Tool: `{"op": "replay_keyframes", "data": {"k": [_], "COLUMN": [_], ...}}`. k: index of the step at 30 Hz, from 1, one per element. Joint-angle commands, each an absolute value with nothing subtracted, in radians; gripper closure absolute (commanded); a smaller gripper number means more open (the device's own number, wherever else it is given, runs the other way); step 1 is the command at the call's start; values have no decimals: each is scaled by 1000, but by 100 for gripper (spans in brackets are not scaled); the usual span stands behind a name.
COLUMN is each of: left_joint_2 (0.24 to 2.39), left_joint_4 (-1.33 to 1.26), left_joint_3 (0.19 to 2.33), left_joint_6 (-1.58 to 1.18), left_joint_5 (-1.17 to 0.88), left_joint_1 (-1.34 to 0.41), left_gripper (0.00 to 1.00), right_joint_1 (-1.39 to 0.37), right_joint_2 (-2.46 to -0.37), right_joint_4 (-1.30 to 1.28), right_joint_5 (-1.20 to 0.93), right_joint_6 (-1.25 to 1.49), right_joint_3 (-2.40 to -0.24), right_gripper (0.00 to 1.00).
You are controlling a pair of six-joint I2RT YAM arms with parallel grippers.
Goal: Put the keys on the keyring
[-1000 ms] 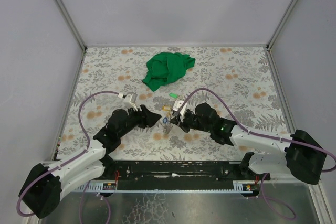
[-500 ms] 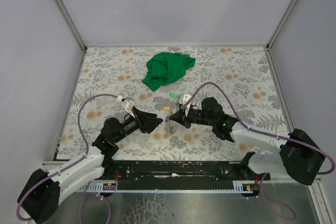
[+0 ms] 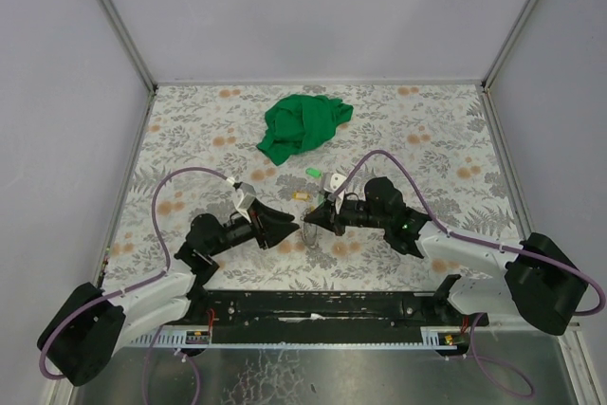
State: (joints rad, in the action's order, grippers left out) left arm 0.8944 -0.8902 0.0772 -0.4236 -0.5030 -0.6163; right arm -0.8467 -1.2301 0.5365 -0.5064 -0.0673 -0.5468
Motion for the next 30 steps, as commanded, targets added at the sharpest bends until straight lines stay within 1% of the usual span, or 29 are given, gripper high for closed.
{"op": "replay_keyframes", "data": {"k": [1, 10, 15, 21, 22, 27, 29, 30], "left_joint_2": [923, 992, 1016, 1010, 1008, 1014, 1009, 1004], "left_joint_4": [-968, -954, -948, -943, -944, -938, -922, -911], "left_joint_3": [116, 152, 165, 174, 173, 175, 179, 182], "left_joint_6": [-312, -249, -228, -221, -220, -208, -199, -194], "left_joint_5": [-561, -626, -640, -664, -667, -681, -684, -685], "left_joint_1": [-621, -621, -621, -622, -622, -621, -622, -621], "left_gripper": [67, 71, 76, 78, 79, 94, 100, 100], "right_joint_1": [-842, -842, -842, -842, -842, -842, -842, -841], "right_joint_2": [-1214, -1229, -1233, -1250, -1253, -1252, -1244, -1239], "right_joint_4": [606, 580, 580, 567, 566, 558, 545, 537], "right_joint_5": [-555, -585, -614, -644, -644, -647, -644, -641], "right_joint_6": [-75, -94, -95, -98, -98, -99, -102, -105], "right_joint_3": [-543, -551, -552, -565, -565, -564, -566, -565], "right_gripper": [100, 100, 100, 100, 100, 100, 97, 96]}}
